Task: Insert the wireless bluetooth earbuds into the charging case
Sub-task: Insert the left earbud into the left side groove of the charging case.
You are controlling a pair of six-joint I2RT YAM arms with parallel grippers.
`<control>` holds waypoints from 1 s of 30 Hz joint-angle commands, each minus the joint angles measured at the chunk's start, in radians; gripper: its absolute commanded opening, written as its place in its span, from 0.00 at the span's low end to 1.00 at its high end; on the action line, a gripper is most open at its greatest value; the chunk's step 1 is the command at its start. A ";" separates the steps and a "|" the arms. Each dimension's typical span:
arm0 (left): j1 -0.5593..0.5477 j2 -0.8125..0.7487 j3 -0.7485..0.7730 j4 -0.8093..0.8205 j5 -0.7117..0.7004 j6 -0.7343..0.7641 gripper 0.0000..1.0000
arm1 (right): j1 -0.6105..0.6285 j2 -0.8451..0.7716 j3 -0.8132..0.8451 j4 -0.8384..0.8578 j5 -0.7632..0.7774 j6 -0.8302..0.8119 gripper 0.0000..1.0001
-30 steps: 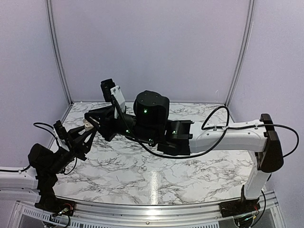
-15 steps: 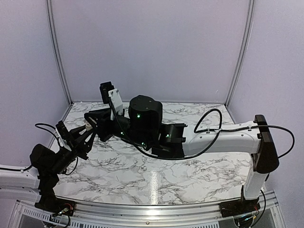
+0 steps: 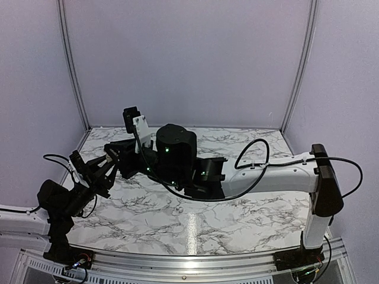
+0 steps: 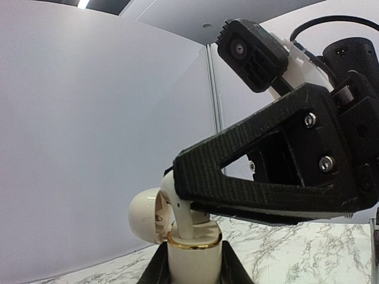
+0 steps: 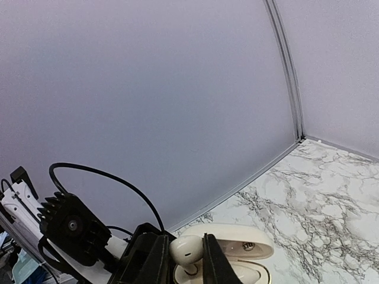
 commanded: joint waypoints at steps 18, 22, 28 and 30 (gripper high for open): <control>0.004 -0.045 -0.011 0.061 -0.033 0.007 0.00 | 0.016 0.032 0.046 -0.011 0.062 0.028 0.12; 0.004 -0.047 -0.011 0.061 -0.033 0.007 0.00 | 0.016 0.030 0.047 -0.023 0.075 0.027 0.15; 0.003 -0.053 -0.012 0.061 -0.033 0.001 0.00 | 0.016 0.027 0.049 -0.036 0.103 0.030 0.21; 0.003 -0.056 -0.012 0.061 -0.034 0.000 0.00 | 0.016 0.023 0.049 -0.037 0.112 0.029 0.22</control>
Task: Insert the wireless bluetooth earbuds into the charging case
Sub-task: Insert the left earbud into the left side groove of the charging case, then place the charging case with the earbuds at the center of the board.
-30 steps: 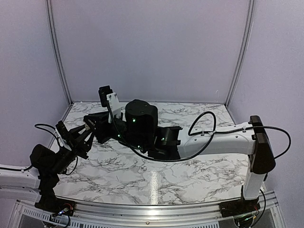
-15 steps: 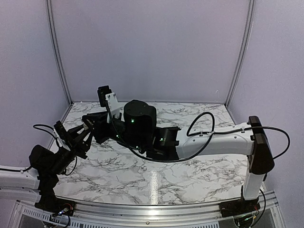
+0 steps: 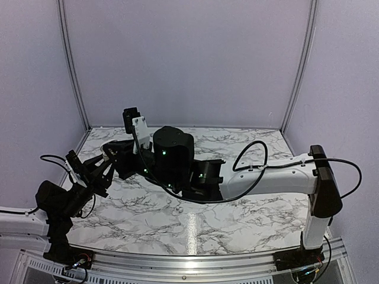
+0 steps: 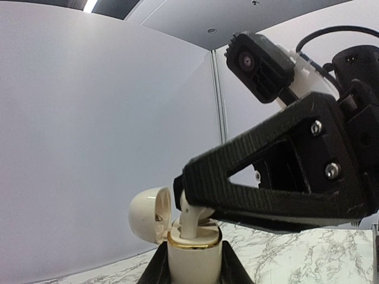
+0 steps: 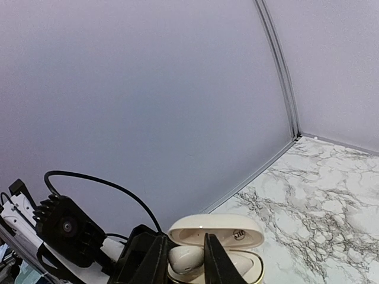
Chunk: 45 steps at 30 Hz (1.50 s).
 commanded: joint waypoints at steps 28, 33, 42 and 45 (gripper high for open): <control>0.004 -0.037 0.003 -0.003 0.061 -0.048 0.00 | 0.002 -0.033 0.130 -0.146 0.023 -0.187 0.44; 0.004 -0.062 0.010 -0.048 0.118 -0.071 0.00 | -0.017 -0.108 0.069 -0.166 -0.048 -0.245 0.51; 0.004 -0.102 0.041 -0.171 0.309 -0.131 0.00 | -0.112 -0.306 -0.122 -0.236 -0.335 -0.321 0.66; 0.004 -0.096 0.058 -0.186 0.394 -0.178 0.00 | -0.145 -0.340 -0.150 -0.296 -0.455 -0.358 0.67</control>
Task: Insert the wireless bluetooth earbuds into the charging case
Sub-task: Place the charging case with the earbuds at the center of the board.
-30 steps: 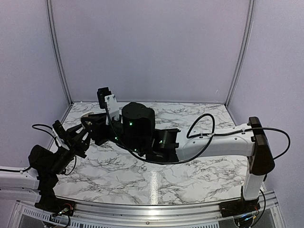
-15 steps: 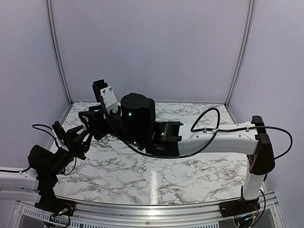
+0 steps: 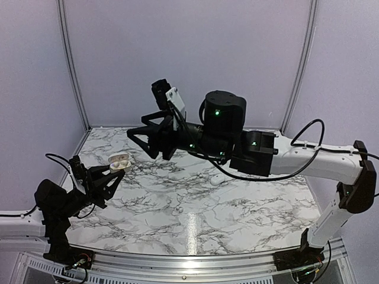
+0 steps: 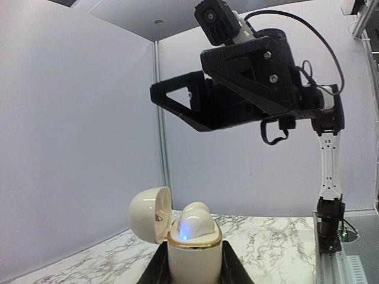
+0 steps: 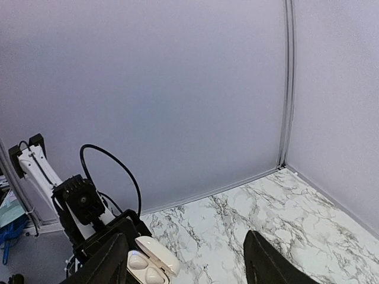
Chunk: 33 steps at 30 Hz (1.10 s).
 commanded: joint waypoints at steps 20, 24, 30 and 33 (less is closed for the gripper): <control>0.000 0.089 0.150 -0.043 0.323 -0.200 0.00 | -0.048 -0.037 -0.057 -0.264 -0.623 -0.215 0.53; 0.000 0.091 0.153 -0.050 0.258 -0.200 0.00 | -0.022 -0.024 -0.029 -0.321 -0.650 -0.265 0.51; -0.001 0.088 0.165 -0.086 0.169 -0.211 0.00 | 0.002 -0.009 0.000 -0.405 -0.634 -0.298 0.47; 0.006 0.096 0.170 -0.151 0.044 -0.246 0.00 | -0.030 -0.073 -0.071 -0.320 -0.558 -0.253 0.50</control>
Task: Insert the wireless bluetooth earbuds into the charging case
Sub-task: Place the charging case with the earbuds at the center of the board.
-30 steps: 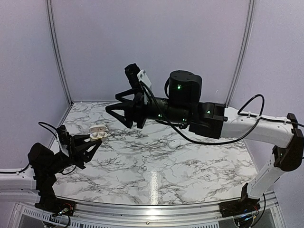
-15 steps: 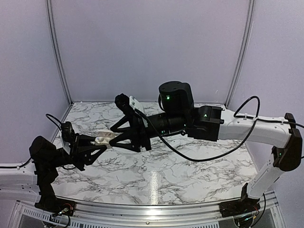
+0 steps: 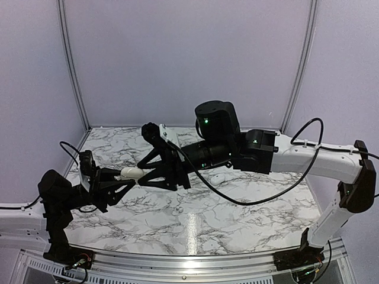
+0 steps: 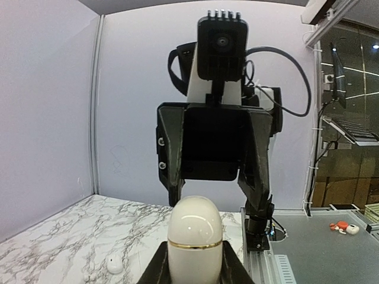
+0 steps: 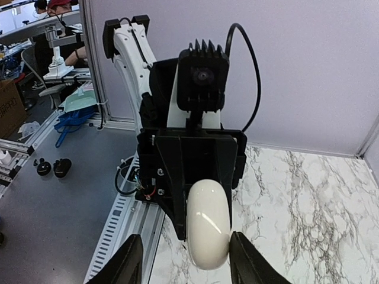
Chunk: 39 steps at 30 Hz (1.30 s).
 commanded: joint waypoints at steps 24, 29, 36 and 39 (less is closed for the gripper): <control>0.509 0.711 0.407 -0.410 -0.136 -0.519 0.06 | -0.306 -0.394 -0.564 0.320 0.423 0.293 0.99; 0.524 0.873 0.498 -0.414 -0.118 -0.522 0.08 | -0.360 -0.406 -0.593 0.291 0.464 0.319 0.99; 0.531 1.062 0.613 -0.424 -0.068 -0.564 0.12 | -0.399 -0.398 -0.623 0.290 0.515 0.371 0.99; 0.531 1.101 0.634 -0.437 -0.067 -0.576 0.12 | -0.435 -0.371 -0.605 0.253 0.466 0.388 0.99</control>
